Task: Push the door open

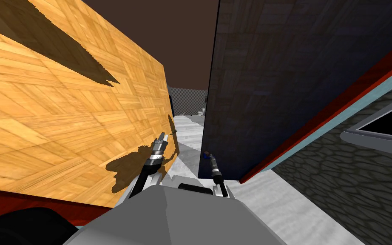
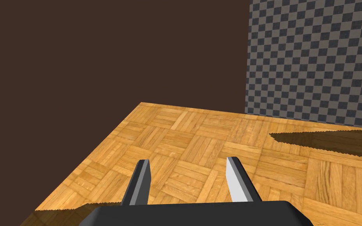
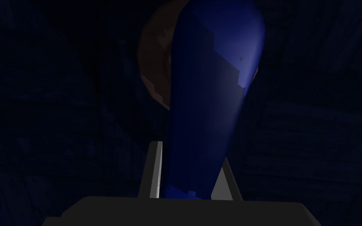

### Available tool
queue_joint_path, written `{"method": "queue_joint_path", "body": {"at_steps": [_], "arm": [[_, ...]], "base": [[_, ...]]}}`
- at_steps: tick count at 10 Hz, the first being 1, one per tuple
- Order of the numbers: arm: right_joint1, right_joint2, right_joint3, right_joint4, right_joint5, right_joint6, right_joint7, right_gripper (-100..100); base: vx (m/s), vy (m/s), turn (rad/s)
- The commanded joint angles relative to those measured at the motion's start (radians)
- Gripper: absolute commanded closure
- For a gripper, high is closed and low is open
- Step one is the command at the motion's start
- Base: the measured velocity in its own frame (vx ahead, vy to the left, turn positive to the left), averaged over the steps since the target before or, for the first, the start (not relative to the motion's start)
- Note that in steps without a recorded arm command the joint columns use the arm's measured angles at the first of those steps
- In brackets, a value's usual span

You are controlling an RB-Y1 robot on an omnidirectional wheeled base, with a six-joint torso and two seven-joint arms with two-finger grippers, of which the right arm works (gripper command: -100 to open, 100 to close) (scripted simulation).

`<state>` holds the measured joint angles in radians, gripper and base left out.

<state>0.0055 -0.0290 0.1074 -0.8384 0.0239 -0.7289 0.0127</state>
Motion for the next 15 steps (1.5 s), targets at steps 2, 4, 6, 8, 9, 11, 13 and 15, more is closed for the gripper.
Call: {"method": "queue_joint_path", "body": {"at_steps": [2,4,6,8,9,11,13,15], "arm": [[0.004,-0.019,-0.044,-0.007,-0.021,-0.006,0.007,100],[0.002,-0.02,-0.066,-0.004,-0.032,-0.007,0.012,100],[0.0,-0.019,-0.088,-0.001,-0.043,-0.008,0.017,100],[-0.002,-0.015,-0.109,0.002,-0.053,-0.009,0.021,100],[-0.003,-0.012,-0.123,0.004,-0.06,-0.01,0.024,100],[-0.006,-0.003,-0.148,0.007,-0.073,-0.011,0.029,100],[-0.008,0.008,-0.168,0.01,-0.083,-0.013,0.033,100],[-0.009,0.018,-0.183,0.012,-0.09,-0.013,0.037,100]], "base": [[0.169,0.109,-0.077],[0.134,0.107,-0.062],[0.134,0.124,-0.071],[0.161,0.112,-0.083],[0.196,0.1,-0.062],[0.214,0.167,-0.106],[0.15,0.093,-0.068],[0.185,0.092,-0.056]]}}
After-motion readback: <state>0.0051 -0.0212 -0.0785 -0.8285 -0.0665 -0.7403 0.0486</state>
